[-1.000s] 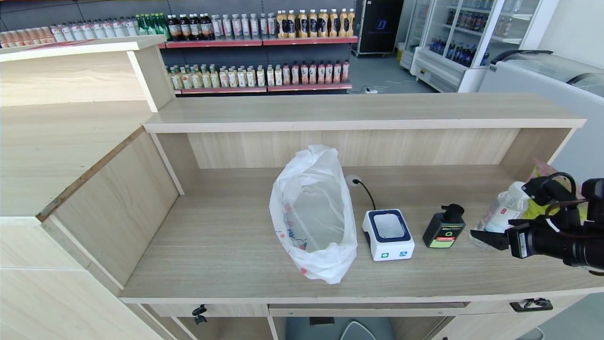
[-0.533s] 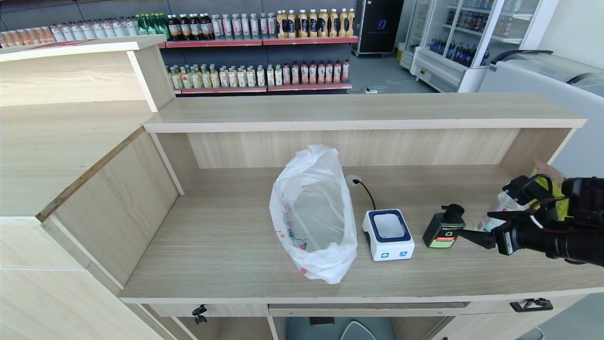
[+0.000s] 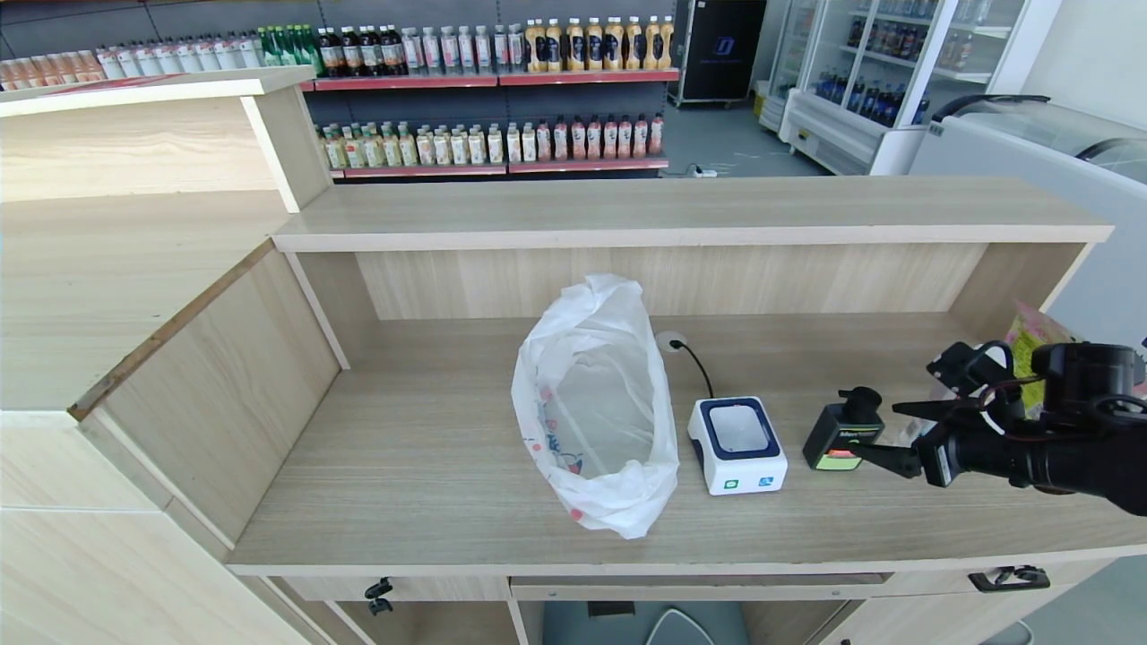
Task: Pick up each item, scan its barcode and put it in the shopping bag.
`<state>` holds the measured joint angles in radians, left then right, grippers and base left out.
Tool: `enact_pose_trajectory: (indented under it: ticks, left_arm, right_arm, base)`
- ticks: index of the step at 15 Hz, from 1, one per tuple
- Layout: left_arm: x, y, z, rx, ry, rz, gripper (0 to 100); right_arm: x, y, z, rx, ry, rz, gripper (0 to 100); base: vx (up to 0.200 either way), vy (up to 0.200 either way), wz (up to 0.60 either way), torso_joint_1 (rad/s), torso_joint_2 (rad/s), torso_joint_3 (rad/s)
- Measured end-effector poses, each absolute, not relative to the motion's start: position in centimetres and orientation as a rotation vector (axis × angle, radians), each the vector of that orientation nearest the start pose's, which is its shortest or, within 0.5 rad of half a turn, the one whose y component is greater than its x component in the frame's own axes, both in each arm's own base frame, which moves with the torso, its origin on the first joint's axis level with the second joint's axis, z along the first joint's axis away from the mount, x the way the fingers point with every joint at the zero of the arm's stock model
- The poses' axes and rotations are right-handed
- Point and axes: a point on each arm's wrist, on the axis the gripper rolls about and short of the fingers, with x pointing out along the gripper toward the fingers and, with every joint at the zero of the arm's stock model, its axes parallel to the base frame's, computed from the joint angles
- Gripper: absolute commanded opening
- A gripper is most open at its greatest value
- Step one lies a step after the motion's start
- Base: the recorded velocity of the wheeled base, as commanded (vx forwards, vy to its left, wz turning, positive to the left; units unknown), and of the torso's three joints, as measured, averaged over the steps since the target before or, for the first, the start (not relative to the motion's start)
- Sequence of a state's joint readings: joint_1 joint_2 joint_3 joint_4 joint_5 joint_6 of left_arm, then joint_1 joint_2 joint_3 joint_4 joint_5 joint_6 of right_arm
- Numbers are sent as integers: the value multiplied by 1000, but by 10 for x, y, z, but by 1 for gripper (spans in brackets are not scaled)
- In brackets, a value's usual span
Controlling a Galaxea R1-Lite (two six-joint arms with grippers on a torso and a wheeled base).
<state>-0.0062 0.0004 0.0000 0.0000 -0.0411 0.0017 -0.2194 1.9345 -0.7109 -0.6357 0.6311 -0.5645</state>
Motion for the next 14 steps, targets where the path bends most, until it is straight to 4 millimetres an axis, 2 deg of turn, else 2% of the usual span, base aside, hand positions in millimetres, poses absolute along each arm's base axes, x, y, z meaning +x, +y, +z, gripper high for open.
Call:
enact_pose_trajectory:
  ticks: [9, 14]
  left_arm:
    - [-23, -1, 75, 2, 0, -47, 100]
    - [-23, -1, 75, 2, 0, -47, 100]
  right_arm:
    - [339, -44, 68, -326, 378, 608, 100]
    - [344, -41, 59, -321, 392, 622, 100]
  base:
    - [0, 0, 0, 0, 0, 0]
    - [0, 0, 0, 0, 0, 0]
